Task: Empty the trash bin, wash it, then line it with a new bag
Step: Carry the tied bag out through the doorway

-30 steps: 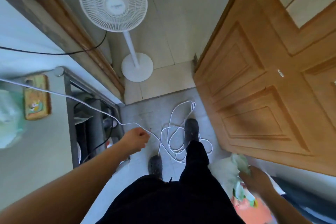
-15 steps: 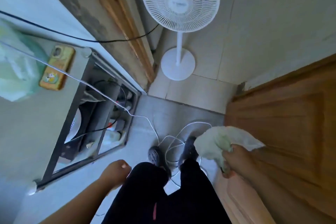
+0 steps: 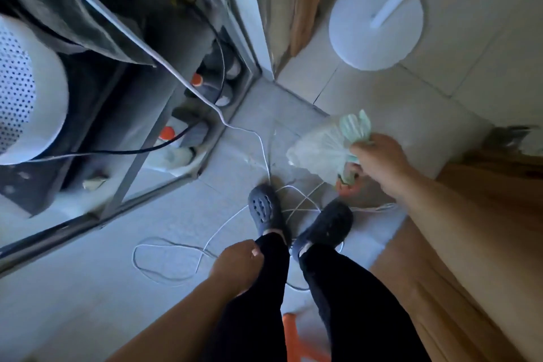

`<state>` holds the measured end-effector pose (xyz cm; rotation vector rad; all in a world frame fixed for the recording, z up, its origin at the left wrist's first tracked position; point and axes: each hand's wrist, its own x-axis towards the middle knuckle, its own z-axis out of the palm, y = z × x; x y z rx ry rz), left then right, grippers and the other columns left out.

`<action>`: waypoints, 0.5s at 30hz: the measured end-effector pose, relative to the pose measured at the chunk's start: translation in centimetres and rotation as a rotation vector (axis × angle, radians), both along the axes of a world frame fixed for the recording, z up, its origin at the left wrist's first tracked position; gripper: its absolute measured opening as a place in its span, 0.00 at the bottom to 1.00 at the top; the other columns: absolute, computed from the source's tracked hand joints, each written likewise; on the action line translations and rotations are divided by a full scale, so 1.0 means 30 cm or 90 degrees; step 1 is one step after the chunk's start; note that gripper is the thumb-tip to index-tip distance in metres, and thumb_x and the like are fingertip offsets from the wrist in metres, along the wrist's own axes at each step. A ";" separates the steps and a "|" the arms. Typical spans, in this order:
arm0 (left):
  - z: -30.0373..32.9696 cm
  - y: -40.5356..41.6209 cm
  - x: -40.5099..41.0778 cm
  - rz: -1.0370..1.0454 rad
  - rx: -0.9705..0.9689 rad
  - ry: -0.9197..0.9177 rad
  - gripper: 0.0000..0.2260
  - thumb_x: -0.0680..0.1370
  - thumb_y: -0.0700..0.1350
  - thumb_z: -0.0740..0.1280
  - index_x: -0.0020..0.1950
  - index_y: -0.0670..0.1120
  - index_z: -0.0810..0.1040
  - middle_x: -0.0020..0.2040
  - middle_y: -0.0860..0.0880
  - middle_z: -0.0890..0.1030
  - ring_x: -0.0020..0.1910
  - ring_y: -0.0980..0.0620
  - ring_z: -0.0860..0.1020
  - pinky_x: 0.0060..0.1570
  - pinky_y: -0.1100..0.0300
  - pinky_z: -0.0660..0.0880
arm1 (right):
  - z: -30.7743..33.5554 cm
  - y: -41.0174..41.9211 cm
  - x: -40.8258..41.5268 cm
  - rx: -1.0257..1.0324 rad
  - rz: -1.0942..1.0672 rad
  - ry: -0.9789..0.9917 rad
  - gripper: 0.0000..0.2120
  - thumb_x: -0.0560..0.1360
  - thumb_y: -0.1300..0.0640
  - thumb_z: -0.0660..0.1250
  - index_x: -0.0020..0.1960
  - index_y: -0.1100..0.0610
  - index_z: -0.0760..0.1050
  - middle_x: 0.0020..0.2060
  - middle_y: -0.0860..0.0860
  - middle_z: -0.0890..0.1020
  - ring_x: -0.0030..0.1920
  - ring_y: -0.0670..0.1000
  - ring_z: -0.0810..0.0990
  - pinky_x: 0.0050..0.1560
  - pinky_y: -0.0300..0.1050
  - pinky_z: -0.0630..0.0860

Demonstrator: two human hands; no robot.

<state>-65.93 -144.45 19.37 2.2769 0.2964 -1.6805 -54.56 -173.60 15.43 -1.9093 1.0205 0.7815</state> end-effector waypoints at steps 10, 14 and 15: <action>-0.302 0.034 0.046 -0.114 -0.047 0.010 0.13 0.78 0.55 0.60 0.52 0.48 0.78 0.52 0.48 0.82 0.53 0.47 0.79 0.52 0.54 0.76 | -0.418 0.293 0.306 0.087 0.053 -0.094 0.13 0.66 0.54 0.63 0.43 0.62 0.80 0.33 0.54 0.82 0.31 0.54 0.85 0.35 0.53 0.83; -0.334 0.061 0.093 -0.122 -0.062 -0.012 0.14 0.77 0.56 0.59 0.51 0.49 0.77 0.51 0.50 0.82 0.52 0.49 0.78 0.54 0.54 0.75 | -0.489 0.365 0.383 0.028 0.161 -0.136 0.13 0.64 0.49 0.60 0.35 0.59 0.75 0.31 0.53 0.79 0.36 0.58 0.80 0.32 0.45 0.76; -0.343 0.068 0.104 -0.114 -0.062 -0.020 0.14 0.77 0.57 0.60 0.51 0.49 0.77 0.50 0.51 0.81 0.52 0.50 0.78 0.54 0.54 0.75 | -0.508 0.377 0.394 0.018 0.169 -0.145 0.11 0.66 0.50 0.61 0.32 0.58 0.71 0.28 0.50 0.76 0.33 0.56 0.78 0.28 0.41 0.72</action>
